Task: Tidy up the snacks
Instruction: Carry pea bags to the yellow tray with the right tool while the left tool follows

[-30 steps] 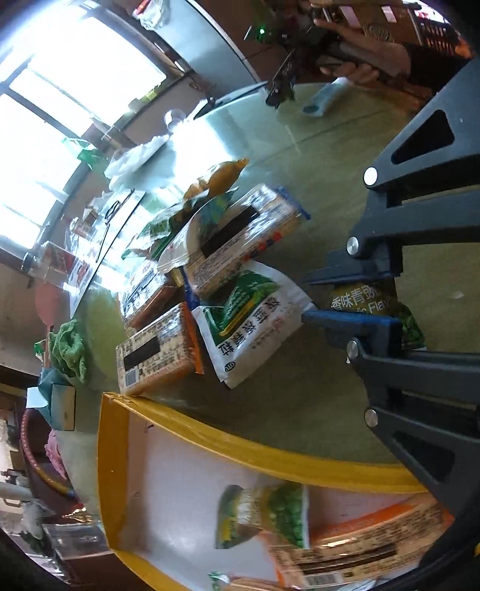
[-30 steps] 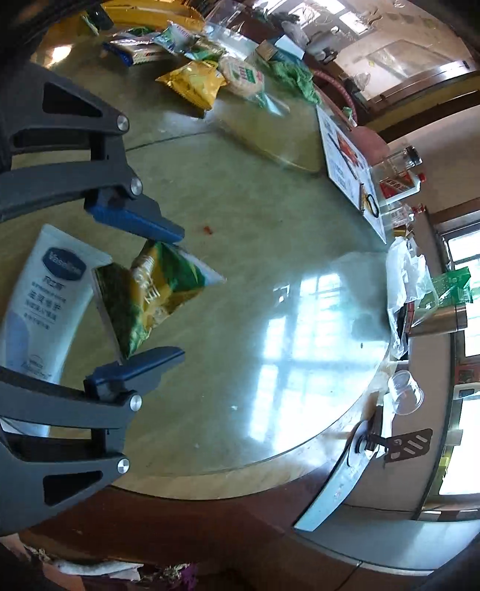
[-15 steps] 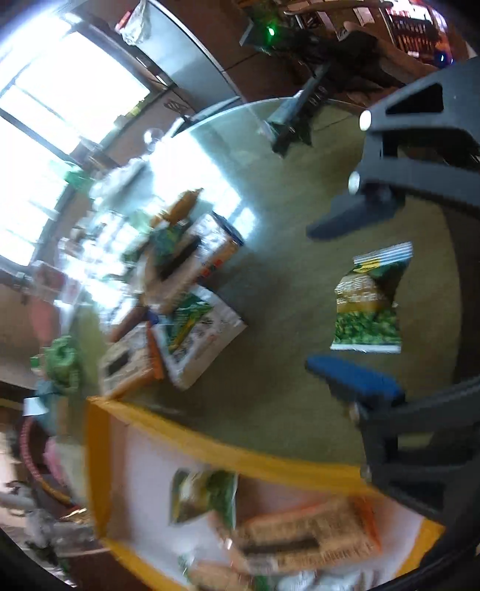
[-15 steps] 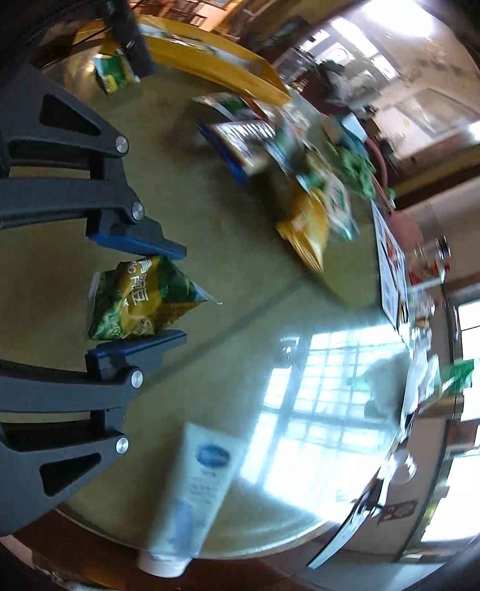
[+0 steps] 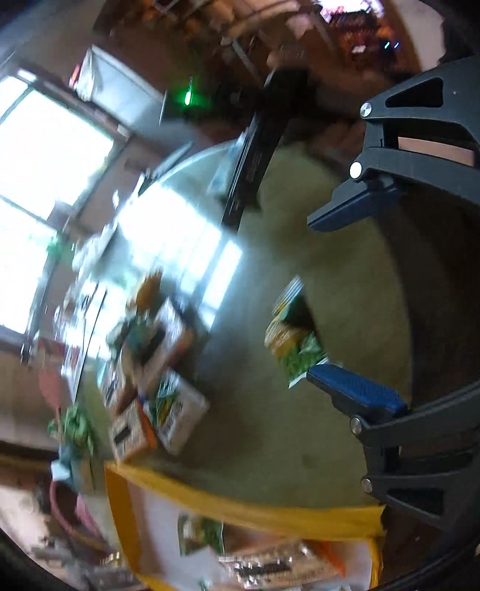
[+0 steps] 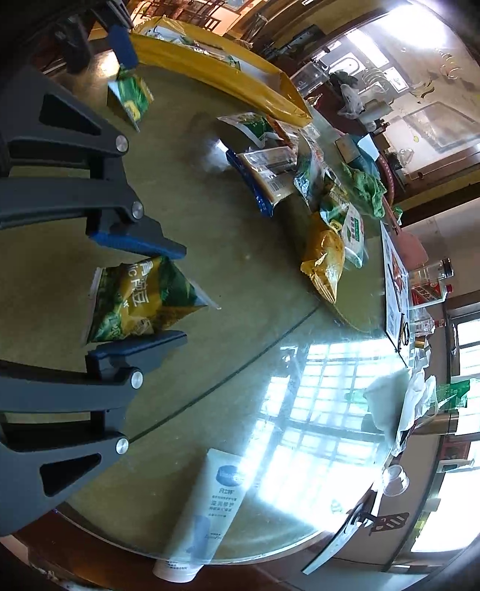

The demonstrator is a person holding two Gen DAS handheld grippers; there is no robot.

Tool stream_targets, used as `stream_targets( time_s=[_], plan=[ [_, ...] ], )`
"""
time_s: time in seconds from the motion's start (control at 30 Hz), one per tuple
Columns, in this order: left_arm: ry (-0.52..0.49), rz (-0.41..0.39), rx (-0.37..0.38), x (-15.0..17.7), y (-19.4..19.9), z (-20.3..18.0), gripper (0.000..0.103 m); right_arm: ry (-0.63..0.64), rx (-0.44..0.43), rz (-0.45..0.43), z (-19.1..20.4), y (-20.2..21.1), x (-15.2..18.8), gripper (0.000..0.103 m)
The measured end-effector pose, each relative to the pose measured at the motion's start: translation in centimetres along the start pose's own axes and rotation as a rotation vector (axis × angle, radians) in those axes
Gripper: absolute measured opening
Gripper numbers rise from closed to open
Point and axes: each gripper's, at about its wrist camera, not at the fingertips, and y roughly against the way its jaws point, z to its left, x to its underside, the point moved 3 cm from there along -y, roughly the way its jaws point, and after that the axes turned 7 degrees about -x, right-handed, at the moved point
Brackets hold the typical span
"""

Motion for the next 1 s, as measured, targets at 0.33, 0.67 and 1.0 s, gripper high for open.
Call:
stream_targets(
  time_s=[0.33, 0.67, 1.0],
  plan=[
    [-0.161, -0.063, -0.094, -1.9, -2.9, -0.1, 0.076, 0.008, -0.002, -0.002, -0.3, 0.0, -0.2, 0.041],
    [-0.161, 0.012, 0.050, 0.1, -2.2, -1.7, 0.078, -0.005, -0.020, -0.009, -1.0, 0.5, 0.3, 0.041],
    [0.072, 0.062, -0.119, -0.3, -4.4, 0.4, 0.063, 0.009, 0.026, -0.008, -0.3, 0.3, 0.3, 0.041]
  ],
)
